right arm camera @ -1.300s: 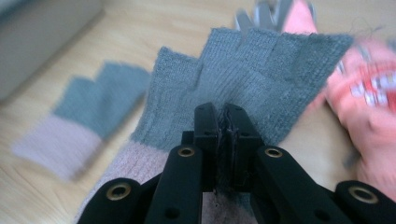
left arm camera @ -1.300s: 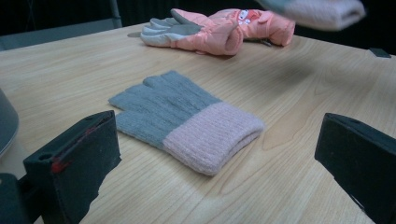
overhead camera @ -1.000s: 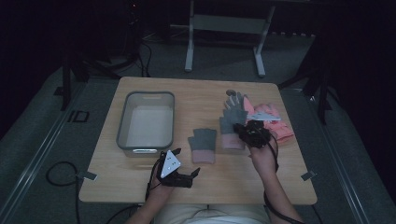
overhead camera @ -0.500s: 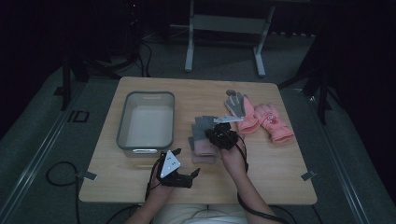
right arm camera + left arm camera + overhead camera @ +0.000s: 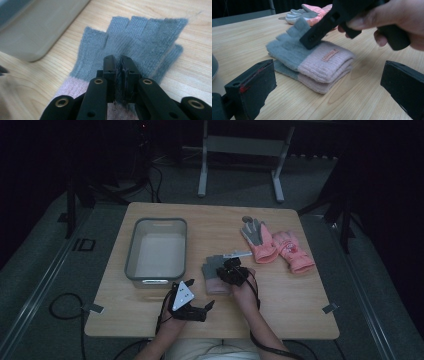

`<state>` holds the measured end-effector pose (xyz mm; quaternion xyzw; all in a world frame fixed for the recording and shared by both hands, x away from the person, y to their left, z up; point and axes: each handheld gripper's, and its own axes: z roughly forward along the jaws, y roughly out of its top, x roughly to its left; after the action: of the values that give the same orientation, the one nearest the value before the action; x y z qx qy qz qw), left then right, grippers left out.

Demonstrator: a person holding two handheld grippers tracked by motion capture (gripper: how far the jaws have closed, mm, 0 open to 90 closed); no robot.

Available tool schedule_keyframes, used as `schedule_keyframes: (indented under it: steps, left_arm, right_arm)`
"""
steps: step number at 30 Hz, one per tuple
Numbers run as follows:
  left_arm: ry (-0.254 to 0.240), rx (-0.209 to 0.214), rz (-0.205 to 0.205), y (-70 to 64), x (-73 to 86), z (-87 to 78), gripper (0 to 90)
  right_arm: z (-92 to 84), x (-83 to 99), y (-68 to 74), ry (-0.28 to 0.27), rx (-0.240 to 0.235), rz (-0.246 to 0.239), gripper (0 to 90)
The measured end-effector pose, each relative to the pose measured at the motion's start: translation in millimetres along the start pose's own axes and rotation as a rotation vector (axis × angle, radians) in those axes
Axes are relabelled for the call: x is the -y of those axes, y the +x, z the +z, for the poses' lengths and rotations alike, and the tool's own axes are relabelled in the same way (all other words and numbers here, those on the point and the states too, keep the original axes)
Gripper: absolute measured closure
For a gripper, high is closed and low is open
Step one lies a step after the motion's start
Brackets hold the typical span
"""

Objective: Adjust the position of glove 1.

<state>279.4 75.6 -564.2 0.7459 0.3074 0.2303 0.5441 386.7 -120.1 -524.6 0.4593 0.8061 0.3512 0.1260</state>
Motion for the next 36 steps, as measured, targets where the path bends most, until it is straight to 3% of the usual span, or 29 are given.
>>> schedule_keyframes:
  steps: [9, 17, 20, 24, 26, 28, 30, 32, 34, 36]
  left_arm:
    - [0.007, -0.018, 0.008, -1.0, -0.2, 0.4, 0.0]
    - [0.013, -0.027, 0.023, -2.0, -0.4, 0.9, 0.0]
    - [0.002, -0.019, 0.008, -0.9, -0.2, 0.3, 0.0]
    - [0.0, -0.037, -0.011, -0.1, -0.5, 1.5, 0.0]
    - [0.01, -0.035, 0.01, -1.3, -0.9, 1.9, 0.0]
    - [0.022, -0.038, 0.028, -4.3, -1.2, 2.7, 5.8]
    - [0.035, -0.016, 0.025, -6.3, -2.5, 3.4, 5.2]
    - [0.032, 0.006, 0.015, -8.1, -5.3, 2.7, 3.5]
    - [0.041, 0.0, 0.027, -9.2, -10.7, 2.4, 2.6]
    - [0.042, 0.004, 0.033, -8.7, -16.7, 3.0, 2.6]
  right_arm:
    - [11.4, 3.1, -8.9, 0.034, -0.027, -0.023, 77.0]
    - [1.8, 13.2, -18.6, 0.048, -0.062, -0.041, 76.9]
    - [-2.8, 13.3, -24.4, 0.064, -0.074, -0.038, 74.0]
    - [-15.9, 10.3, -26.9, 0.037, -0.071, -0.06, 65.4]
    - [-23.6, 8.3, -28.7, 0.019, -0.079, -0.076, 60.7]
    - [-30.8, 6.3, -32.6, -0.002, -0.092, -0.085, 55.3]
    - [-36.8, 4.9, -37.9, -0.016, -0.09, -0.078, 47.7]
    - [-41.7, 4.8, -43.6, -0.032, -0.106, -0.071, 37.7]
    - [-45.1, 5.5, -49.1, -0.034, -0.145, -0.068, 27.8]
    - [-48.7, 6.3, -53.8, -0.043, -0.164, -0.063, 25.1]
